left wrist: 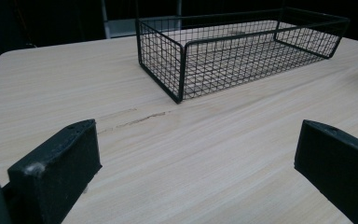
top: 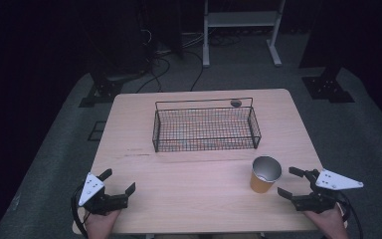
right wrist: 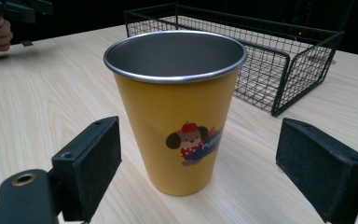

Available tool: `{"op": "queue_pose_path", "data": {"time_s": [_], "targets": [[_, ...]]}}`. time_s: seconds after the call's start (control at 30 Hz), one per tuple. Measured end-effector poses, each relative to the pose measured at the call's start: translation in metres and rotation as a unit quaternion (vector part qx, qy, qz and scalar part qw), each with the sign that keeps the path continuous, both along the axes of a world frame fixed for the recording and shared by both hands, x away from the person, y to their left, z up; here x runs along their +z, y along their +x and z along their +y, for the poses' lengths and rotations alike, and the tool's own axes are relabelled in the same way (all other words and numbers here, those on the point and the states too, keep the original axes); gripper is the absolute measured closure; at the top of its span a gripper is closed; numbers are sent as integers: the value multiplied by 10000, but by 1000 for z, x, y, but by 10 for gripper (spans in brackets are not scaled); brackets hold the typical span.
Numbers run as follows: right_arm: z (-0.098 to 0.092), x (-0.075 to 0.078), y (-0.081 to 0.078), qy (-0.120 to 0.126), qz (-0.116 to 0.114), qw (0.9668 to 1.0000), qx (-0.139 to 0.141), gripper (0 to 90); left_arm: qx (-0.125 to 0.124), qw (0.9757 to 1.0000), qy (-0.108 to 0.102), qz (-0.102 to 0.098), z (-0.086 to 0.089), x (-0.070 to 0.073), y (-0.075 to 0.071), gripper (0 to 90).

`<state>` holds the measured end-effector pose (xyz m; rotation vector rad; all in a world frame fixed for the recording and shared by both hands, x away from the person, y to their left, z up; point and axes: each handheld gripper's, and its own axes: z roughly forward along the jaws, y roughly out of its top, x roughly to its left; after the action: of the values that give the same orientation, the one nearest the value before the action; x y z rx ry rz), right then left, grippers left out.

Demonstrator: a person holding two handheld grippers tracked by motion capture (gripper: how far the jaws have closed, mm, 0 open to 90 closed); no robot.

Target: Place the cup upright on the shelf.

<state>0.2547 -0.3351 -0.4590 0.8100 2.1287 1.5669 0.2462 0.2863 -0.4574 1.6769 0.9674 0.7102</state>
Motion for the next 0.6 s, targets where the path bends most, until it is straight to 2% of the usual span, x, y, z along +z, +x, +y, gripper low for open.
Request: {"op": "queue_pose_path", "data": {"time_s": [0.6], "targets": [[32,9,19,-228,141,9995,190,132,-53,10000,52,-48,-3,1,0,0]]}}
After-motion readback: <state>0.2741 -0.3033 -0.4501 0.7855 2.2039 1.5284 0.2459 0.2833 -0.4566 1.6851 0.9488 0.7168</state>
